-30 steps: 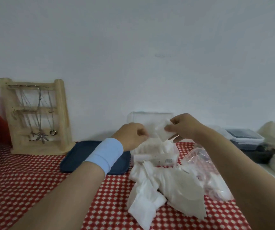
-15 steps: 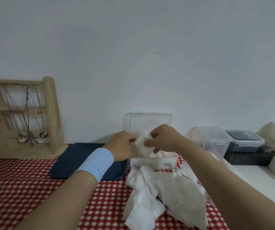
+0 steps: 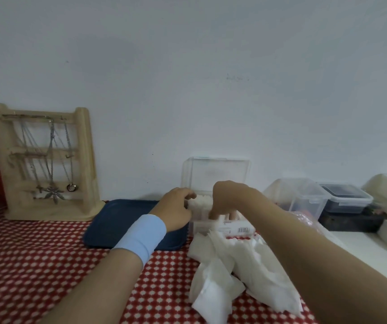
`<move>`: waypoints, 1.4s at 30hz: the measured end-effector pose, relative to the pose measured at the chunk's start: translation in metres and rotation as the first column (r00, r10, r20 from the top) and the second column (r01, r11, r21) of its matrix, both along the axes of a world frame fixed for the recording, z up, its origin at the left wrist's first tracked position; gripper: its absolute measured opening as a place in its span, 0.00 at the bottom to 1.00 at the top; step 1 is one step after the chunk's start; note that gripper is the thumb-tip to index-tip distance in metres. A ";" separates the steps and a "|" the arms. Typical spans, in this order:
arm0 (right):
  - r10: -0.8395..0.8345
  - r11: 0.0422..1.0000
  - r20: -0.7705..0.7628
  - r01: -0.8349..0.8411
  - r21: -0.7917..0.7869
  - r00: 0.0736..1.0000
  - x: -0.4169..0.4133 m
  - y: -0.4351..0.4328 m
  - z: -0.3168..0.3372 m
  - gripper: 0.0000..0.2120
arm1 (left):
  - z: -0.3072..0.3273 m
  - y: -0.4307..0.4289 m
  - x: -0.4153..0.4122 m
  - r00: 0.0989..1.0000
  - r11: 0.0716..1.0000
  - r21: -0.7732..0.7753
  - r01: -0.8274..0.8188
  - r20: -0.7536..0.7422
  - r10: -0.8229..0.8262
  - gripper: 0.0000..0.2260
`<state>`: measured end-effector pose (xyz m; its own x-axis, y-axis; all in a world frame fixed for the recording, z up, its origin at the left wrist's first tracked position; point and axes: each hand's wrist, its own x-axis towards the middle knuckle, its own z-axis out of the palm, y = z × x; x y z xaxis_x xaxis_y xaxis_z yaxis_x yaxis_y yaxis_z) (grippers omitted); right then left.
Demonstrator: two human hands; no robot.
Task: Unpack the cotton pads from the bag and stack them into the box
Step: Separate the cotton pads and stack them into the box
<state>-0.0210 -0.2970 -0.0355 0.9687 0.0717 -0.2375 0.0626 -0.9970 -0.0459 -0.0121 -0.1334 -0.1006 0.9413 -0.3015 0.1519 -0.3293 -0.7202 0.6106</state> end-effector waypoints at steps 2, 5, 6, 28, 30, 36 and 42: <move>-0.008 1.000 -0.073 0.010 0.016 0.997 0.000 0.015 -0.004 0.15 | 0.000 0.001 -0.002 1.000 1.000 -0.015 -0.003 -0.004 0.003 0.22; -0.047 0.984 -0.215 0.082 0.158 0.975 -0.003 0.029 -0.002 0.21 | -0.003 0.006 -0.006 1.000 0.999 -0.032 -0.010 -0.004 0.009 0.21; -0.078 0.971 -0.255 0.131 0.200 0.964 -0.005 0.028 0.000 0.22 | -0.003 0.008 -0.007 1.000 0.999 -0.036 -0.007 -0.008 0.007 0.20; -0.146 0.874 -0.141 0.195 0.446 0.979 -0.019 0.007 -0.012 0.10 | -0.011 0.012 -0.036 0.980 0.961 0.197 0.197 -0.072 -0.186 0.29; -0.157 0.845 -0.058 0.164 0.508 0.986 -0.023 -0.005 -0.007 0.12 | -0.006 0.013 -0.039 0.990 0.975 0.173 0.139 -0.024 -0.136 0.28; -0.062 0.975 0.109 0.037 0.220 0.992 -0.061 -0.019 -0.005 0.18 | 0.002 0.007 -0.053 0.992 0.998 -0.053 0.025 0.125 -0.019 0.09; -0.052 0.998 0.175 0.057 -0.023 0.983 -0.070 -0.005 -0.037 0.18 | -0.010 -0.001 -0.069 0.999 0.988 -0.152 0.002 -0.033 -0.007 0.08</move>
<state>-0.0912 -0.3017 -0.0729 0.9977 0.0133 -0.0663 0.0126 -0.9999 -0.0117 -0.0815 -0.1344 -0.1103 0.9451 -0.2820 0.1650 -0.3103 -0.6168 0.7234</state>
